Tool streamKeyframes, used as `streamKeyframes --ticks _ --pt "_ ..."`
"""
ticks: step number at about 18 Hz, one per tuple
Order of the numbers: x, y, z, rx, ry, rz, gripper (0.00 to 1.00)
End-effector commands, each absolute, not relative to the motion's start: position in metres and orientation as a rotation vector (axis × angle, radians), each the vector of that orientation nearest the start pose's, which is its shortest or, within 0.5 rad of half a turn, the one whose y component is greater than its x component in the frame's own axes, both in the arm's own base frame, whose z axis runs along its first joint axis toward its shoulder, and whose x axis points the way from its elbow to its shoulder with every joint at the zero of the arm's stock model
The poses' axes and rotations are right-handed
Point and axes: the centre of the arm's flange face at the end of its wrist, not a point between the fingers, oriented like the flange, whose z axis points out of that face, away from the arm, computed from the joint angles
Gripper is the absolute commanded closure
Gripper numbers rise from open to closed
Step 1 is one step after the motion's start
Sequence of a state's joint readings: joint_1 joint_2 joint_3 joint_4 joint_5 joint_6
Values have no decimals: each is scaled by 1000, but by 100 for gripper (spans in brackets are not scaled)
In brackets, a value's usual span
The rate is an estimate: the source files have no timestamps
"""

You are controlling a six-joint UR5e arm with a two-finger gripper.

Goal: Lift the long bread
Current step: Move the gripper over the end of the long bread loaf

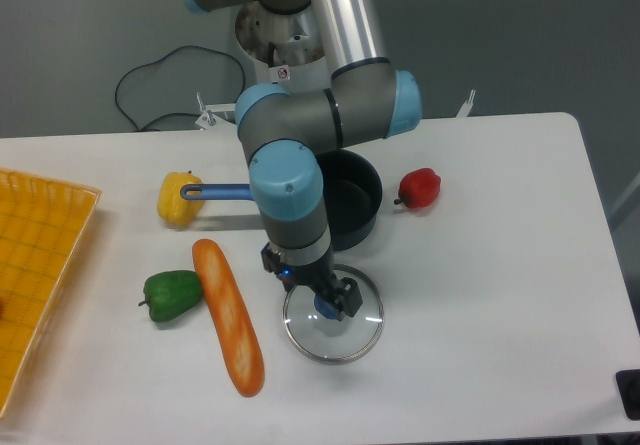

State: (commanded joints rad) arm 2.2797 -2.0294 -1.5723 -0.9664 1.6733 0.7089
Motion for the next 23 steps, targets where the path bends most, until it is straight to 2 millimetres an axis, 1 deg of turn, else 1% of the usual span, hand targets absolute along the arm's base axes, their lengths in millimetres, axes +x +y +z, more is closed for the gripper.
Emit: streamKeyframes --ticks 1,3,4,7,8,10,14,16,17,19,21,22,23 --pt "-321 581 284 -3091 -29 276 0" --pt "-317 584 268 -3104 -122 255 0" --pt "-315 585 264 -3106 -160 249 0" --pt "-314 585 265 -3095 -199 236 0" --pt "-314 586 265 -3089 -239 233 0" --pt "-314 587 262 -3072 -389 228 0" --pt "-314 589 254 -3053 -533 215 0" --pt "-316 598 245 -3050 -566 210 0" --pt "-310 603 240 -3054 -571 207 0" --pt "-306 607 242 -3037 -611 208 0" --pt "-305 610 245 -3029 -600 197 0" --pt "-306 617 245 -3015 -586 156 0" --pt "-307 629 237 -3001 -575 95 0"
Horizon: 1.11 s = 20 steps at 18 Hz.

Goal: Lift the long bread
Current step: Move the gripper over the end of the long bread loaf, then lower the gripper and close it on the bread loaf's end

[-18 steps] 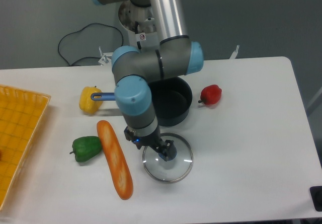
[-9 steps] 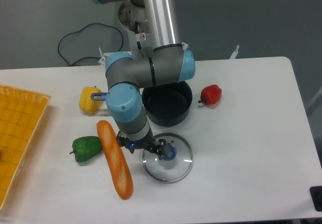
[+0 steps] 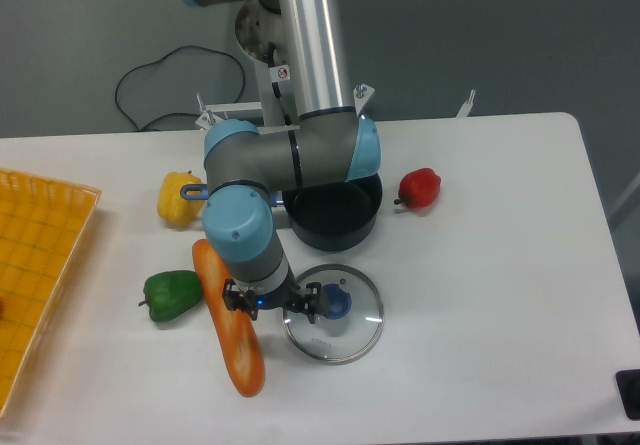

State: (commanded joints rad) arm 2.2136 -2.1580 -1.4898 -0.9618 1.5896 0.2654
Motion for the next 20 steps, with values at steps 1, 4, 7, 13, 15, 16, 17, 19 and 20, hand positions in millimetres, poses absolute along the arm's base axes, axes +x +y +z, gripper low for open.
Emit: streamKeyframes --ticks 1,4,7,13,15,16,17,19,20 --pt "-307 634 235 -2994 -570 72 0" --pt "-303 636 234 -2996 -550 62 0" --pt "-299 640 233 -2983 -509 7 0" --pt "-290 645 219 -3002 -499 -5 0" --pt "-290 645 217 -3004 -499 -7 0" --pt "-290 645 215 -3007 -500 -9 0" --pt "-290 646 212 -3011 -501 -12 0" --pt "-290 646 205 -3019 -500 -20 0" --pt "-290 646 203 -3022 -498 -22 0"
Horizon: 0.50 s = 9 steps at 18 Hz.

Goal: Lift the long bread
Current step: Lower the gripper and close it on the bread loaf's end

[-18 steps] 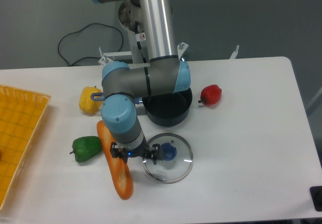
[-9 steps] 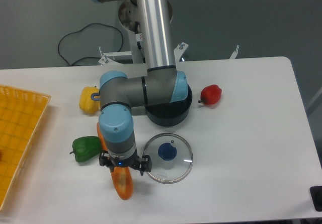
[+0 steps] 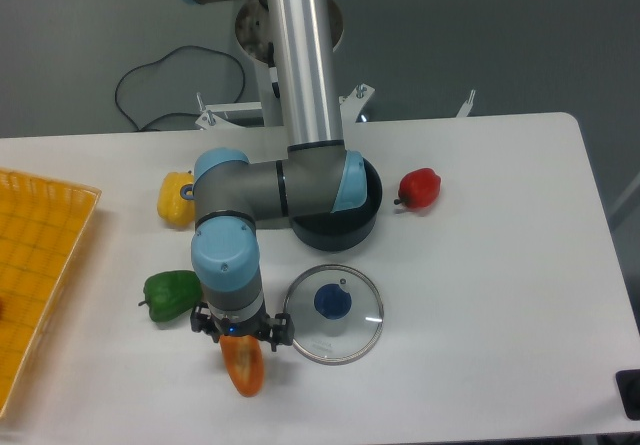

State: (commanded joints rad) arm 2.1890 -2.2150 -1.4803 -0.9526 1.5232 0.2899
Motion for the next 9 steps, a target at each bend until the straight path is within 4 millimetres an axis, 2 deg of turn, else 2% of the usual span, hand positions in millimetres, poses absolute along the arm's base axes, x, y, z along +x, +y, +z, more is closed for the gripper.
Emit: streamKeyframes --ticks 3,7,9 --pt "-290 646 199 -3028 -507 -26 0" --pt "-289 646 207 -3015 -511 -22 0" --pt "-289 647 207 -3005 -571 -24 0"
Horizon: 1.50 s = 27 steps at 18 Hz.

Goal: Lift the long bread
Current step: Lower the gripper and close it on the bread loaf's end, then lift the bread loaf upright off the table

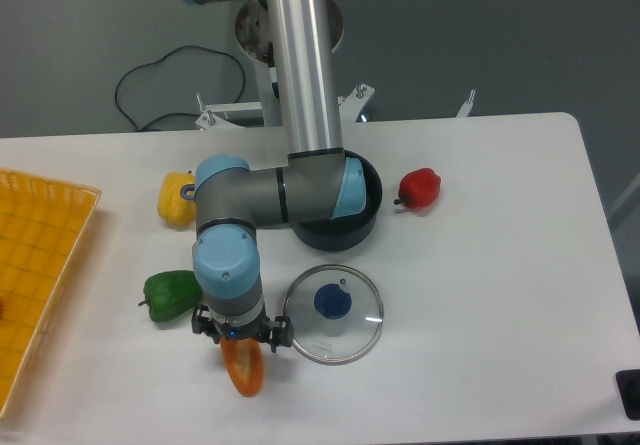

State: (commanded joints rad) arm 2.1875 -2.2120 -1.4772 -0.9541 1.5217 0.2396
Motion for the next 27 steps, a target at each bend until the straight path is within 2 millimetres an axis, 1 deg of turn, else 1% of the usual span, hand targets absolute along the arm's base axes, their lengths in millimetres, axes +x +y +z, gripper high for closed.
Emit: streamKeyframes --ticks 2,4,6,7,8,12,19,25,26,27 --pt "-291 649 206 -2981 -683 -24 0" --pt "-290 647 205 -2972 -740 -24 0" --pt "-284 652 199 -2968 -773 -26 0" --pt "-283 654 192 -2970 -779 -11 0" --pt "-282 654 190 -2975 -781 6 0" --pt "-278 655 190 -2979 -770 10 0" --pt "-279 655 187 -2986 -759 11 0" --pt "-279 656 181 -2992 -761 10 3" --pt "-279 656 181 -2992 -761 10 4" --pt "-279 656 179 -2996 -762 10 8"
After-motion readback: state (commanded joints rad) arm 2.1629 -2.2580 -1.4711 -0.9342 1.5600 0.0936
